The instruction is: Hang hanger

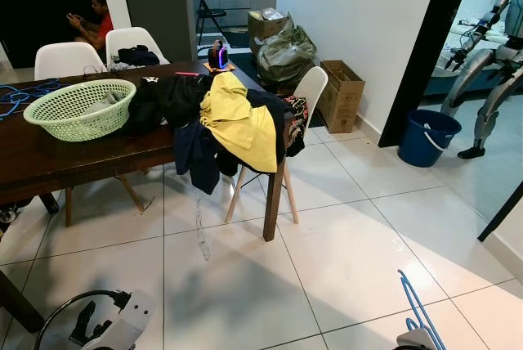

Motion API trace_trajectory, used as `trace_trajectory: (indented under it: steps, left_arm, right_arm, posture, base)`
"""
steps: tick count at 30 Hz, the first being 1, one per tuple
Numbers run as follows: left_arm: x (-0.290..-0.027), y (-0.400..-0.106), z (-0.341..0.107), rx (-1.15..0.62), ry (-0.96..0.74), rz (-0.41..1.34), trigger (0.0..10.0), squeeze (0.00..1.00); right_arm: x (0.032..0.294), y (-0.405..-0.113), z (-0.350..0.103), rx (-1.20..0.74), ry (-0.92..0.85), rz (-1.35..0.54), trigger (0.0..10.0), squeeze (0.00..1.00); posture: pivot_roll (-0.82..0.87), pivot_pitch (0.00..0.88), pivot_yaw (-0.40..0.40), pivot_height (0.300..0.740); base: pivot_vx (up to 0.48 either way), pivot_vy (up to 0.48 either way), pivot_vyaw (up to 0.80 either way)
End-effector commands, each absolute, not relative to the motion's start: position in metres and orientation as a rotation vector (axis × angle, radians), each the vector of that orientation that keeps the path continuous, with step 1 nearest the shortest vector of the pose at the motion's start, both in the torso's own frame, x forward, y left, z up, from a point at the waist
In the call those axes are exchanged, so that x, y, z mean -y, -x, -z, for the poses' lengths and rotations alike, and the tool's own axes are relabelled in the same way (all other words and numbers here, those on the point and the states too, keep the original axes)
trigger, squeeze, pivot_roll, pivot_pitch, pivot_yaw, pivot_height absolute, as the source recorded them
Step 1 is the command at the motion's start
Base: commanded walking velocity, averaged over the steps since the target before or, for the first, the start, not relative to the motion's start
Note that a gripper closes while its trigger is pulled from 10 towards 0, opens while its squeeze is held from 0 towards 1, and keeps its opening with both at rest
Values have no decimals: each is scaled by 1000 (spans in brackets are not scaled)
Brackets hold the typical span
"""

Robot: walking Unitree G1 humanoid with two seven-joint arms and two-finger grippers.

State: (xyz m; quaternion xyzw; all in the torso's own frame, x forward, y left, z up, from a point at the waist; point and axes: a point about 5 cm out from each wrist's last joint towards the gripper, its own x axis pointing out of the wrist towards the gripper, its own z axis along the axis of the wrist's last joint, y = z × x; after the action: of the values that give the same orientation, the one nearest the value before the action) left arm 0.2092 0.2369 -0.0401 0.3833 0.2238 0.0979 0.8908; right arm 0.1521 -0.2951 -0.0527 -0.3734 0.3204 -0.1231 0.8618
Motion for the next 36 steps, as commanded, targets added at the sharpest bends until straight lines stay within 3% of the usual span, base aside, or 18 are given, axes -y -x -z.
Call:
trace_trajectory:
  steps: [1,36]
  left_arm:
    - [-236,-210,40,-472,-798,-193,10000,0]
    - [-235,-209,41,-468,-797,-193,10000,0]
  right_arm:
    - [295,-151,53,-681,775,270,10000,0]
    - [298,-149,53,-682,776,272,10000,0]
  posture:
    - [21,0,-14,740]
    - [14,0,-21,740]
  base:
    - [0,0,0]
    - [0,0,0]
